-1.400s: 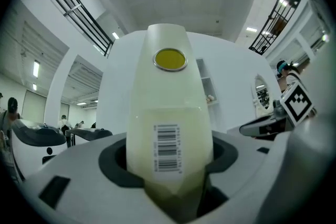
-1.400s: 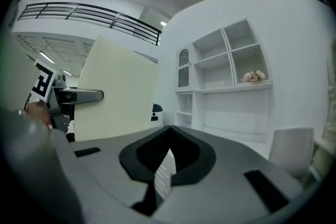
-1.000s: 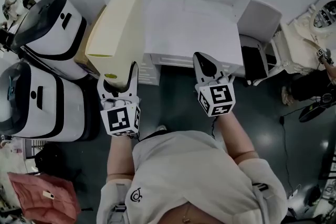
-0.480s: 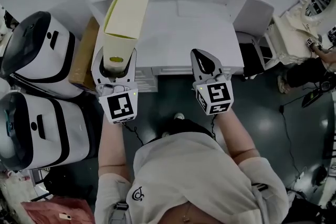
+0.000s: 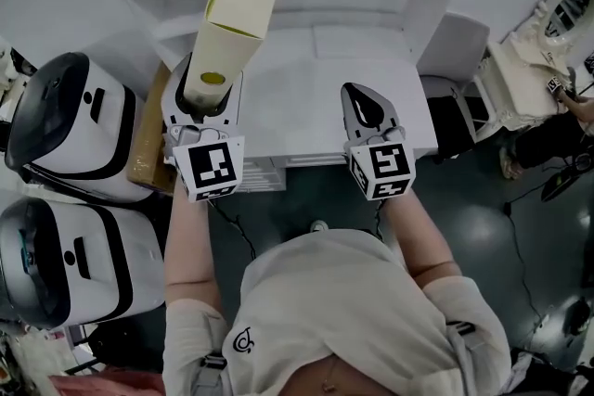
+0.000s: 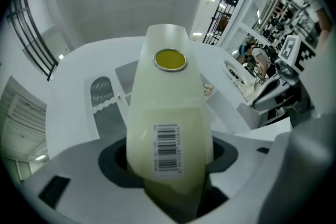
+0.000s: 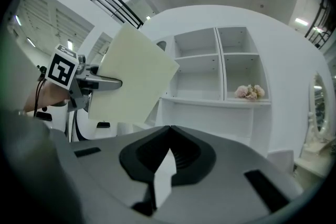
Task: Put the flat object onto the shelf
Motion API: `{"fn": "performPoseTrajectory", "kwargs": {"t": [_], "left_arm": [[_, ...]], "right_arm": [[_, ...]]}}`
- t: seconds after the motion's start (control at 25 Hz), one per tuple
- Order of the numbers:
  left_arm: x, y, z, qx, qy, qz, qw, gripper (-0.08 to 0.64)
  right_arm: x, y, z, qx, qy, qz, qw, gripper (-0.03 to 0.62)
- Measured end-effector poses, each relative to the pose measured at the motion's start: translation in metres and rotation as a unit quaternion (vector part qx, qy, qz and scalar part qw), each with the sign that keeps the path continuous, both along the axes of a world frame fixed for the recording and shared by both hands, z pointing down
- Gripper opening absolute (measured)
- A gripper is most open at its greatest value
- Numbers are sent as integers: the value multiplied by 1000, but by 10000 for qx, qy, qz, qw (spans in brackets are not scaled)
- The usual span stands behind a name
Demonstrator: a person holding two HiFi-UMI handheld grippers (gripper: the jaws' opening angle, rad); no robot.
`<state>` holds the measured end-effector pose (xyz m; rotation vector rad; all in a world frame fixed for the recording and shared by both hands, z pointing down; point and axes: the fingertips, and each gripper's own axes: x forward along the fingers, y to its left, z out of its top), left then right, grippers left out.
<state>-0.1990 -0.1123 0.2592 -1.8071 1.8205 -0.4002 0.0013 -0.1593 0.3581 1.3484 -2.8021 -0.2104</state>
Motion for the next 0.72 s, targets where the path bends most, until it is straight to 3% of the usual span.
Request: {"fn": "performPoseTrajectory", "kwargs": {"t": [0.28,0.52,0.72], "left_arm": [[12,-68,-40,281,-1053,-178,9939,298],[27,-114,-61,327,-2054,-337,9776,299],[39,-145,-65,270,-2563,-249,9659,302]], "right_arm": [[7,-58,2,-7,15,73,10000,8],[2,-83,0,50,138,-4,9999,8],[6,-97,-5,-98,36,8,9999,8]]}}
